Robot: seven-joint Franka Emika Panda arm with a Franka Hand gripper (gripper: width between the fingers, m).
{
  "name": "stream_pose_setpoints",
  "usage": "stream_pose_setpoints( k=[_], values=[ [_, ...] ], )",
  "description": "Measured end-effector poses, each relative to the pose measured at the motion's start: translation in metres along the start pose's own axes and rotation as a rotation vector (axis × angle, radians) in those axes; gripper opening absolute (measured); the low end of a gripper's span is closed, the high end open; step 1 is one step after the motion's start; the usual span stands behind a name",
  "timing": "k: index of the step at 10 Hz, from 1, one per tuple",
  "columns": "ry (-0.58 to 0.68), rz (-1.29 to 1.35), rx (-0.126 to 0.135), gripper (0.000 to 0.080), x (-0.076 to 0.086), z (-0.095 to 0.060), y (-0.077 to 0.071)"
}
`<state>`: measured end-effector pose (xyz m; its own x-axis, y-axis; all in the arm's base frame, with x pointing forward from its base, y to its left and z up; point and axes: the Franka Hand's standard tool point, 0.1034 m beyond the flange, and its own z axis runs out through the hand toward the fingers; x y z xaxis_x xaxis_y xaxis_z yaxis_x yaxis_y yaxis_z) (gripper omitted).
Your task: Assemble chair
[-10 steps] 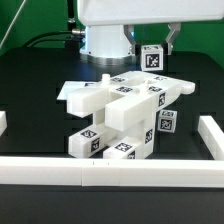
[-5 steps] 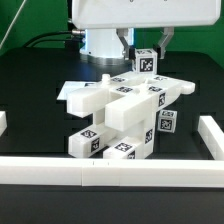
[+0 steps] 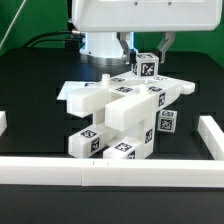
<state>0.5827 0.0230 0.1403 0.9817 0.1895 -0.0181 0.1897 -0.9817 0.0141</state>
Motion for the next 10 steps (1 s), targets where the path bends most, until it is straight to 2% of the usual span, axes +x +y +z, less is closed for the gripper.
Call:
stream_pose_setpoints(
  k=[4,10],
  values=[
    [0.012,-0.01,-0.012,0.0284,0.0057,0.0071,-0.0016],
    [0.018,-0.008,-0.019,0.0284,0.0057,0.0134,0.0016]
  ],
)
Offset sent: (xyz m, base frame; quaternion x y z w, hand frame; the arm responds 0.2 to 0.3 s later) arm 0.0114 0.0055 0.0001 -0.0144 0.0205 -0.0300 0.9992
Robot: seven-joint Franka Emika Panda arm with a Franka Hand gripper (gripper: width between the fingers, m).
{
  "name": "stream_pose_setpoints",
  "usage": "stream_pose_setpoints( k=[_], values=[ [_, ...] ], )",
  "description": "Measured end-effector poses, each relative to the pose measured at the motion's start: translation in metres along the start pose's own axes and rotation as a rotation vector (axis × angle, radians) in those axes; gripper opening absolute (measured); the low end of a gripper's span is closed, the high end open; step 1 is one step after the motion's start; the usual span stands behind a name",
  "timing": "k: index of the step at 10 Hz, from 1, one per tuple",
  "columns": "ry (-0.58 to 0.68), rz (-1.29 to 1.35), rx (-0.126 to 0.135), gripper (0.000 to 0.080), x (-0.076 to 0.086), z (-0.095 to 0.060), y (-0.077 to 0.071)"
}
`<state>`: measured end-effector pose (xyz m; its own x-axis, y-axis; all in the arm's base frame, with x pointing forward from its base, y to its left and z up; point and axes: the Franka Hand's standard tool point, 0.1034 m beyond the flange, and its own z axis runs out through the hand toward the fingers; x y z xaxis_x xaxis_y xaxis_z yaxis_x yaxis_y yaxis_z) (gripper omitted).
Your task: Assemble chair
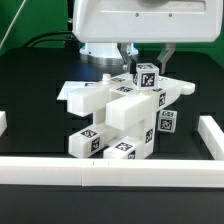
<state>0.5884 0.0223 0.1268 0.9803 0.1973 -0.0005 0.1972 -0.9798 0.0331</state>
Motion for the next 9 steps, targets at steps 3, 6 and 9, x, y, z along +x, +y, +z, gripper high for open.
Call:
stream_pose_setpoints(
  k=[3,6,9],
  values=[
    [-0.005,0.001,-0.002,0.0284,-0.0012,0.0038,0.001],
    [-0.005,-0.001,-0.002,0.0284,-0.0011,0.0037,0.0018],
    [-0.005,-0.001,-0.002,0.0436,-0.0012,0.0039,0.0019]
  ],
)
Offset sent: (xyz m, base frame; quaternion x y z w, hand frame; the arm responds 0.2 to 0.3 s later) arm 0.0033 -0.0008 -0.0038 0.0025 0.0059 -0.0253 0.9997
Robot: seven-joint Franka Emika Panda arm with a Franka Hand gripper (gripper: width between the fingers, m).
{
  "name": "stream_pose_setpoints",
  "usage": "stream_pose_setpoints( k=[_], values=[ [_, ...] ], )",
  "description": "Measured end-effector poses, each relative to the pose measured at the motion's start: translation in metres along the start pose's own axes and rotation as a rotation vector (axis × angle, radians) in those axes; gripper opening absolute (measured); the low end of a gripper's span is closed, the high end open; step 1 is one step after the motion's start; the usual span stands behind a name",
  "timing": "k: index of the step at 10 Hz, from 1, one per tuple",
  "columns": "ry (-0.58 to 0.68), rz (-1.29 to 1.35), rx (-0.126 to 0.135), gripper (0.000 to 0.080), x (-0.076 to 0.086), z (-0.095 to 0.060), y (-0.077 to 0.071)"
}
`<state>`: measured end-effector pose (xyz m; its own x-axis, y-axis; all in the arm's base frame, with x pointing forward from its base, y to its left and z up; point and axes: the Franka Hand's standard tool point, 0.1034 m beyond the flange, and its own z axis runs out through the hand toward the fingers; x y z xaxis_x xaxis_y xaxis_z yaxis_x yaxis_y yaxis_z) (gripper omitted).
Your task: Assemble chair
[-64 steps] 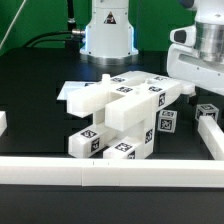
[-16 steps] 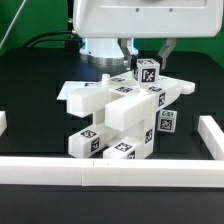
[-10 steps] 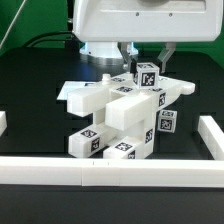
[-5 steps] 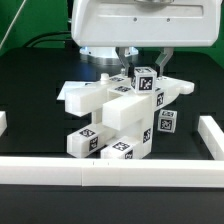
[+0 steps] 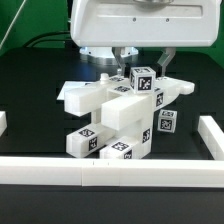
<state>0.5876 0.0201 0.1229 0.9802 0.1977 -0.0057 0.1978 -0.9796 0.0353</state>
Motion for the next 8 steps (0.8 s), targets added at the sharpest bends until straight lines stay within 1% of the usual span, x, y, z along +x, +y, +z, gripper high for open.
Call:
stream_pose_setpoints(
  k=[1,2,3,4,5,6,8],
  values=[
    [0.0,0.0,0.0,0.0566,0.0,0.0,0.0],
    [0.0,0.0,0.0,0.0634,0.0,0.0,0.0],
    [0.0,-0.004,0.0,0.0634,0.0,0.0,0.001],
    [0.012,-0.033,-0.002,0.0645,0.003,-0.004,0.005],
    [0.051,-0.051,-0.01,0.0648,0.009,-0.009,0.009],
    [0.095,-0.048,-0.011,0.0648,0.012,-0.013,0.011],
    [0.126,-0.038,-0.014,0.0649,0.014,-0.016,0.013]
  ],
)
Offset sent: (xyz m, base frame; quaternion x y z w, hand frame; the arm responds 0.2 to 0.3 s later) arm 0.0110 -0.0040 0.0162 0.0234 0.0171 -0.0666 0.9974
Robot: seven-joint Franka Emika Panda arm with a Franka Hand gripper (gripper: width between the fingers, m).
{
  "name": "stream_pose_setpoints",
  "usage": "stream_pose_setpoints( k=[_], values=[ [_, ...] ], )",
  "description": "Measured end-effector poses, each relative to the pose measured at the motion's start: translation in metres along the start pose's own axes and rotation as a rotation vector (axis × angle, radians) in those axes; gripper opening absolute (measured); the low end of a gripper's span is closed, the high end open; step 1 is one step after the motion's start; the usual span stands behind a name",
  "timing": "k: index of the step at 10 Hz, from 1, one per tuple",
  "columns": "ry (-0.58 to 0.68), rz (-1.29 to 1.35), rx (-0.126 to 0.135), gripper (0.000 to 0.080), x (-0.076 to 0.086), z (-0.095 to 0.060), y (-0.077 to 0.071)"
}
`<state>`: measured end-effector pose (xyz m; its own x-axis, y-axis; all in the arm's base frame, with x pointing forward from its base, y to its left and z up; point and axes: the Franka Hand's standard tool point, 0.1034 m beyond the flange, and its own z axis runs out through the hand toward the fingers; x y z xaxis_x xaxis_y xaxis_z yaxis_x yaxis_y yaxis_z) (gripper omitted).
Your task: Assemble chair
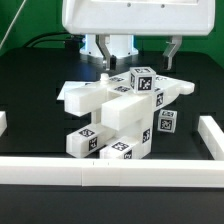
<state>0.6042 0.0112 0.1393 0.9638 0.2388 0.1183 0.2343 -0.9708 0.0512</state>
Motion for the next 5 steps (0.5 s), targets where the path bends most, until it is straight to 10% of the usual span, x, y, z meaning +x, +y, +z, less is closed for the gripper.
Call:
stream_pose_setpoints(
  k=[5],
  values=[
    [-0.112,0.074,0.048,0.0649,-0.02,0.013,-0.007]
  ],
)
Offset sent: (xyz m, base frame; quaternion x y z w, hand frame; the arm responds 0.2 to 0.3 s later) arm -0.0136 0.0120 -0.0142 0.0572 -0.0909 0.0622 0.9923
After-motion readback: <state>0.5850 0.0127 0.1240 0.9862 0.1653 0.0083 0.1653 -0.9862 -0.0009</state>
